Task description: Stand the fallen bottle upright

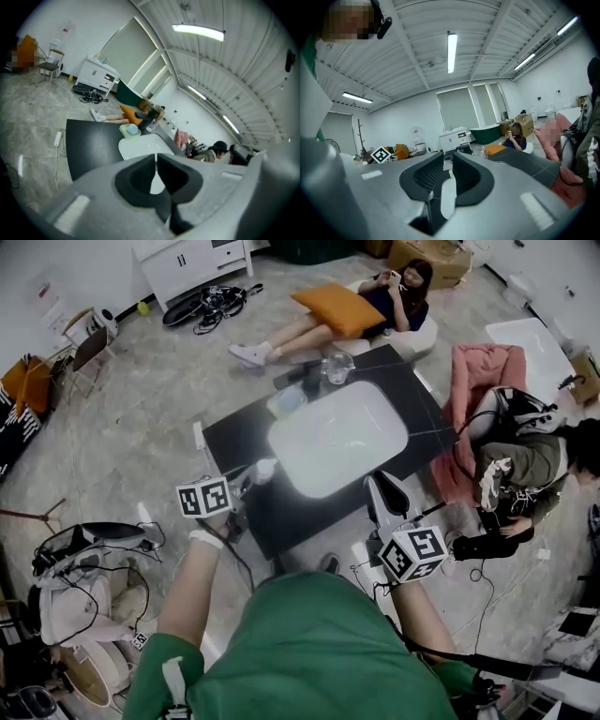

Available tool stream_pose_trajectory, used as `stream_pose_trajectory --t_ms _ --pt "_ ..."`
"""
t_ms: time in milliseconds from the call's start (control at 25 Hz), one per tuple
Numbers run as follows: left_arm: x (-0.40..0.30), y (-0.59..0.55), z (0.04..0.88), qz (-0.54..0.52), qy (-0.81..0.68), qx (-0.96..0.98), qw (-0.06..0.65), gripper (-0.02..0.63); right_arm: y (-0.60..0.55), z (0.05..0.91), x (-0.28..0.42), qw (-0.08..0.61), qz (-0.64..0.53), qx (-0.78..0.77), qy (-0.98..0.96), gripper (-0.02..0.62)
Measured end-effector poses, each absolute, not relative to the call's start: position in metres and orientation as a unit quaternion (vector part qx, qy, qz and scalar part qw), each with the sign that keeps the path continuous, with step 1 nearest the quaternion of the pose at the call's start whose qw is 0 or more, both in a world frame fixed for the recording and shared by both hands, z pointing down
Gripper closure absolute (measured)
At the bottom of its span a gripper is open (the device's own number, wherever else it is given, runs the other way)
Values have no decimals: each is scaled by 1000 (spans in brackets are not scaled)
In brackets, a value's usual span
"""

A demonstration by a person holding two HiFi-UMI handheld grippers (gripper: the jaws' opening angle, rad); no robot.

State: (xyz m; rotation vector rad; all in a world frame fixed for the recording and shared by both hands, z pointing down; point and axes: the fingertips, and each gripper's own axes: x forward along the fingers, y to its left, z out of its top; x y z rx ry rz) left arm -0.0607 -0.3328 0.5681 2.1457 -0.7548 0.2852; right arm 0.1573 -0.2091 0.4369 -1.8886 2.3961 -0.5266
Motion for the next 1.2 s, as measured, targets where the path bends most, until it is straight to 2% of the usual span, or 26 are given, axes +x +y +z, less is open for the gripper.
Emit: stream_pose_trajectory --t_ms 80,520,640,960,1200 --pt "-71 -345 567 111 -310 849 413 609 -212 436 156 24 -174 -610 773 535" --pt "-92 -356 571 95 -340 842 408 607 -217 440 150 26 -179 -614 769 535" --pt "-100 -360 564 88 -357 844 390 573 -220 440 150 28 -178 -616 767 535" --pt "-106 -363 491 91 -405 877 241 557 -225 424 157 27 -157 -627 763 535" --pt "-85 -349 431 85 -406 901 128 557 -228 408 162 10 -113 -638 762 535"
